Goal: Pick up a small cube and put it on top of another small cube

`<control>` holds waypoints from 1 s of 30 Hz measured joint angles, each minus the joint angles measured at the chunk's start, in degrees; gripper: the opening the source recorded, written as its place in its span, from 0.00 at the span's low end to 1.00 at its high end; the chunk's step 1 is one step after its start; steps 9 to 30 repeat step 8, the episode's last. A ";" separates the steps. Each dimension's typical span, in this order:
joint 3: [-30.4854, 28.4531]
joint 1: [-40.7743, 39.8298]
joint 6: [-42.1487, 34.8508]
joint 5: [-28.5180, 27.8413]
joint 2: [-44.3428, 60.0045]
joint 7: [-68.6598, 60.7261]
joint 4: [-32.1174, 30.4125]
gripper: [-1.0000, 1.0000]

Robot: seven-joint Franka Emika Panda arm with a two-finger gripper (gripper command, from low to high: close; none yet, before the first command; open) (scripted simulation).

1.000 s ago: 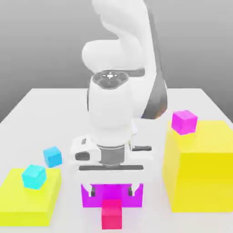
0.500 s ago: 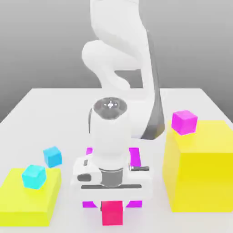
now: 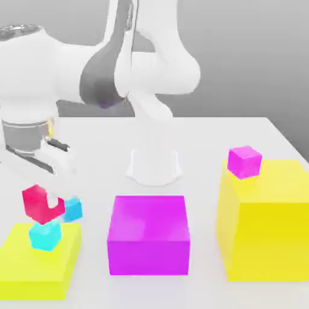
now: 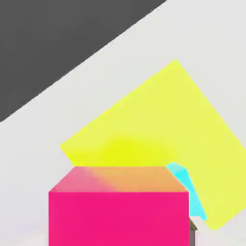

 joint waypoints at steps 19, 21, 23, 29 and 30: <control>0.11 -0.57 9.48 3.85 8.39 -0.91 -2.04 1.00; 0.11 -0.57 9.48 3.85 8.39 -0.91 -2.04 1.00; 0.11 -0.57 9.48 3.85 8.39 -0.91 -2.04 1.00; 0.11 -0.57 9.48 3.85 8.39 -0.91 -2.04 1.00; 0.11 -0.57 9.48 3.85 8.39 -0.91 -2.04 1.00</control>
